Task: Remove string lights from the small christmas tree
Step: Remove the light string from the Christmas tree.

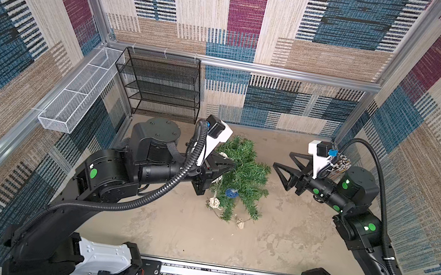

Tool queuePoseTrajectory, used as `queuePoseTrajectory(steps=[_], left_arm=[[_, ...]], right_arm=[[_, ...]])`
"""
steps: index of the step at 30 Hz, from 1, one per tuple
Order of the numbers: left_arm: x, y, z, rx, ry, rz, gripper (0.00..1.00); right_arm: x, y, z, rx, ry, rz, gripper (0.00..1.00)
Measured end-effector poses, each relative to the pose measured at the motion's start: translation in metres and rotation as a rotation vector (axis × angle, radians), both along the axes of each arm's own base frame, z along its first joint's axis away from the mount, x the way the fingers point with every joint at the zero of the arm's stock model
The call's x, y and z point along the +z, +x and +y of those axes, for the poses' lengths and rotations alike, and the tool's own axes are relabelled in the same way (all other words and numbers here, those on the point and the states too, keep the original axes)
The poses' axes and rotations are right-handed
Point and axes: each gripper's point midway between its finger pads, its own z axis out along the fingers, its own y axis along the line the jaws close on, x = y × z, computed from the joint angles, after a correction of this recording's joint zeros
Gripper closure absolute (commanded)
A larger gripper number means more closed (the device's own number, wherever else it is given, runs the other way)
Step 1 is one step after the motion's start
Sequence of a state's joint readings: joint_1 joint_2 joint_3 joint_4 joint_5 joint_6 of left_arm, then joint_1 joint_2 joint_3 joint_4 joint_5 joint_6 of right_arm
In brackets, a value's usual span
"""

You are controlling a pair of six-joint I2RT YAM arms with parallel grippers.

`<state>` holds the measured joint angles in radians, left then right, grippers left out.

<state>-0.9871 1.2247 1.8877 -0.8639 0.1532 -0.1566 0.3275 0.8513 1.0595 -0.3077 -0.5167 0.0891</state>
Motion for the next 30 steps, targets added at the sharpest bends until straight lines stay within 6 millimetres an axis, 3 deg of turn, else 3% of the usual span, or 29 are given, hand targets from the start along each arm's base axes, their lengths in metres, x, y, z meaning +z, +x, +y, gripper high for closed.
queuePoseTrajectory(steps=[8, 18, 24, 30], left_arm=[[0.012, 0.014, -0.030, -0.023, 0.010, -0.061, 1.00], [0.045, 0.016, -0.065, -0.112, -0.076, -0.122, 1.00], [0.048, 0.017, -0.079, -0.141, -0.093, -0.129, 1.00], [0.049, 0.017, -0.086, -0.162, -0.106, -0.132, 1.00]], right_arm=[[0.014, -0.028, 0.006, 0.103, 0.027, -0.054, 0.09], [0.002, -0.067, 0.041, 0.368, 0.115, 0.005, 0.07], [-0.001, -0.091, 0.070, 0.496, 0.125, 0.011, 0.07], [-0.014, -0.089, 0.093, 0.500, 0.097, 0.029, 0.07]])
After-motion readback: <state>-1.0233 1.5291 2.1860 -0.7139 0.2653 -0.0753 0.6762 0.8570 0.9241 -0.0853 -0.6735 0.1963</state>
